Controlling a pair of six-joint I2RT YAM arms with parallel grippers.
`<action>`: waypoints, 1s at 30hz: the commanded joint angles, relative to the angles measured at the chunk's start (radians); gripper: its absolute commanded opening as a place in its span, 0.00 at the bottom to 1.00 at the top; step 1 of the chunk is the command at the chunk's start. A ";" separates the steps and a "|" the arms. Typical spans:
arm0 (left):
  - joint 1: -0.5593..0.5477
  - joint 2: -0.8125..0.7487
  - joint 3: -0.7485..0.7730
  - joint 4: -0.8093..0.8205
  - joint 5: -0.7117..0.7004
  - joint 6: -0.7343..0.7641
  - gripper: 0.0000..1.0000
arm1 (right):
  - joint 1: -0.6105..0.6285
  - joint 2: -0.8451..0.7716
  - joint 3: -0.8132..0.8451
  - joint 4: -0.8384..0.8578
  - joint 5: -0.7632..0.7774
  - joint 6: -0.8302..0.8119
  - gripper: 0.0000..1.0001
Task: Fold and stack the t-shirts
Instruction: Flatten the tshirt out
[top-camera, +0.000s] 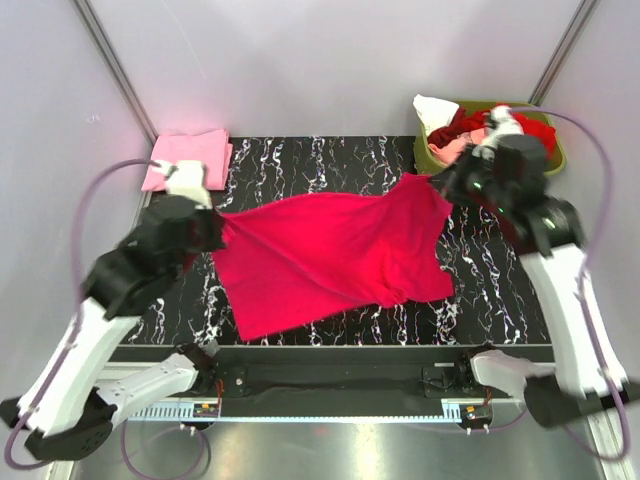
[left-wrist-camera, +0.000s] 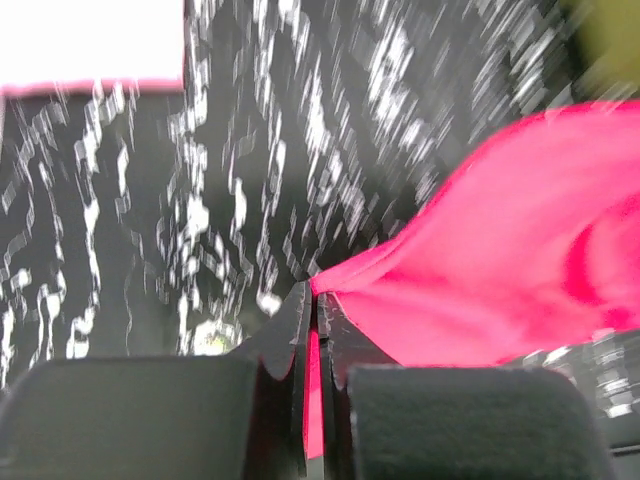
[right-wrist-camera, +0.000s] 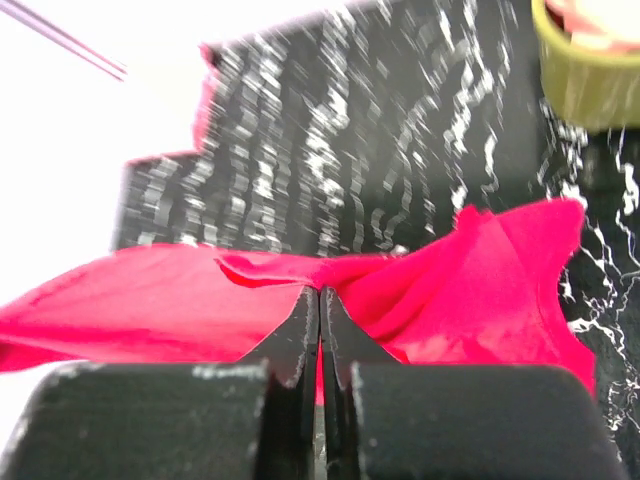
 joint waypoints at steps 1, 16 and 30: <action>0.006 -0.105 0.112 -0.067 0.022 0.047 0.02 | 0.009 -0.142 -0.013 -0.065 -0.018 0.022 0.00; 0.007 -0.394 0.260 -0.006 0.316 0.202 0.03 | 0.006 -0.593 0.088 -0.002 -0.133 -0.080 0.00; 0.018 -0.463 0.378 -0.004 0.375 0.225 0.04 | 0.018 -0.596 0.329 -0.035 -0.038 -0.237 0.00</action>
